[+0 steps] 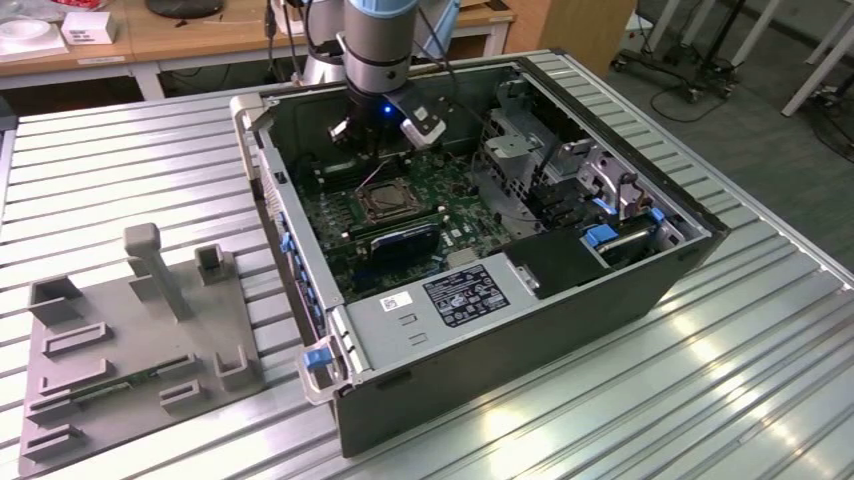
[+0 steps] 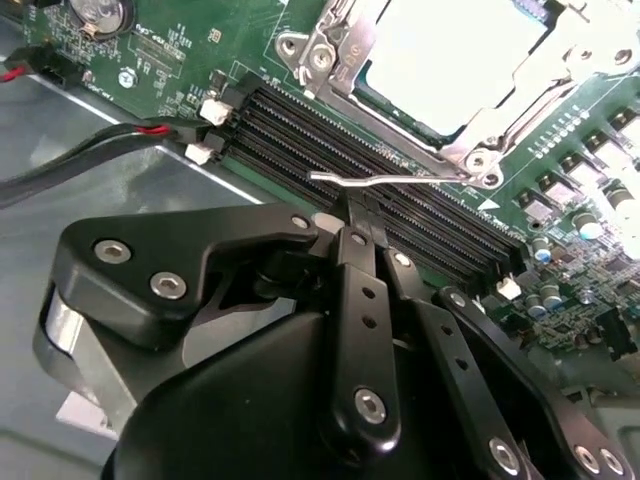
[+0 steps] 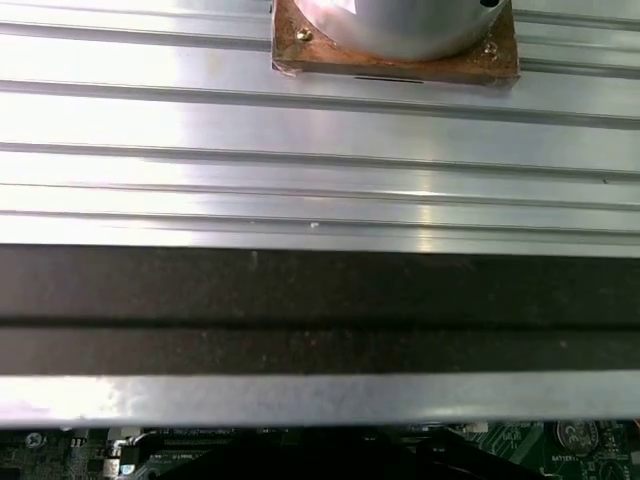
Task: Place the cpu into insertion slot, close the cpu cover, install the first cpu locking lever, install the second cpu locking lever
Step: 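Install the first cpu locking lever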
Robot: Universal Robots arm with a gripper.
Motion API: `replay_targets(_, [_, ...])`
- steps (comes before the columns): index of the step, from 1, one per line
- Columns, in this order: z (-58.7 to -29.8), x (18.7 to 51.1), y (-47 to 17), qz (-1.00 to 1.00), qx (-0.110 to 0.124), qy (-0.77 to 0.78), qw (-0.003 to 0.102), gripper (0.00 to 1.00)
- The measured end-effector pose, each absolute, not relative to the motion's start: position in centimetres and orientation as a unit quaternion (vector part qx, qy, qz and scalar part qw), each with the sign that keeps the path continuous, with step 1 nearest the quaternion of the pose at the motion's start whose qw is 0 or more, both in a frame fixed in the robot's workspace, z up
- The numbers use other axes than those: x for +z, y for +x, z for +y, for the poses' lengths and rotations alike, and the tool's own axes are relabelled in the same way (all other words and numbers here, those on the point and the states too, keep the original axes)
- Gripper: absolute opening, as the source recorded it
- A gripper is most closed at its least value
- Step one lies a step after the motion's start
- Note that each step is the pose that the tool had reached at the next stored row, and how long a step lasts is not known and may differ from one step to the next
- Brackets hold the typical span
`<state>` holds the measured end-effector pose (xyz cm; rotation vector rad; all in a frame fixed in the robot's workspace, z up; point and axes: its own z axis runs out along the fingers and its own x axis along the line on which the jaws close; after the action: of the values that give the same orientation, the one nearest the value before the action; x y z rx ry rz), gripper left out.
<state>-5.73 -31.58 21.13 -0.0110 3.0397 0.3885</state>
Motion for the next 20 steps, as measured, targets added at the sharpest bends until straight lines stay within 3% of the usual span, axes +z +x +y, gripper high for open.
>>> replay_targets(20, [-32.6, 22.7, -6.3, 0.991, 0.127, -0.004, 0.042, 0.11])
